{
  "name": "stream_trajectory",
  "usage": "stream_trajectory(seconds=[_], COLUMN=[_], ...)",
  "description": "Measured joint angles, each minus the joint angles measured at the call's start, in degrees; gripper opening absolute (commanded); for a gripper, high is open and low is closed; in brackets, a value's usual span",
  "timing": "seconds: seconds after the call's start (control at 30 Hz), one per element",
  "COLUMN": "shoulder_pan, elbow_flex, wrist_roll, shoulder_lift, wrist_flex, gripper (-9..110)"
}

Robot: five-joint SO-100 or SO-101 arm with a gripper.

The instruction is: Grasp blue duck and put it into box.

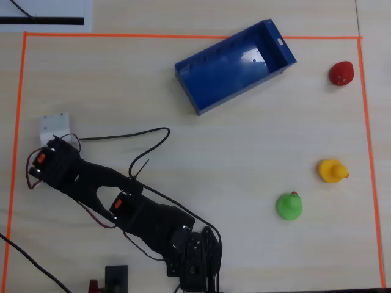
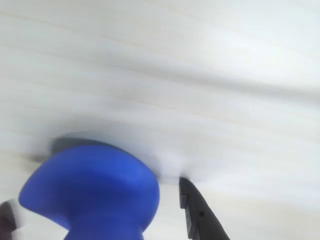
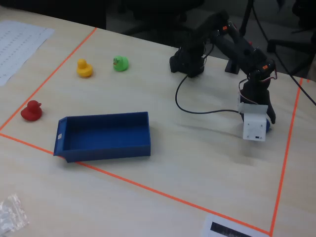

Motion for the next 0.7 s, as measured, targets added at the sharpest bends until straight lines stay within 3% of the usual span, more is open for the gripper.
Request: stream_trajectory(seconds=[0.17, 0.5, 0.7], shoulder_pan=[-0.1, 1.1, 9.6], elbow_flex=[-1.4, -1.9, -2.0], wrist_roll=[-9.2, -10.0, -13.3], shoulder_lift=[-1.0, 0.4, 9.6], wrist_flex=[1.8, 4.0, 7.0], gripper=[0, 0, 0])
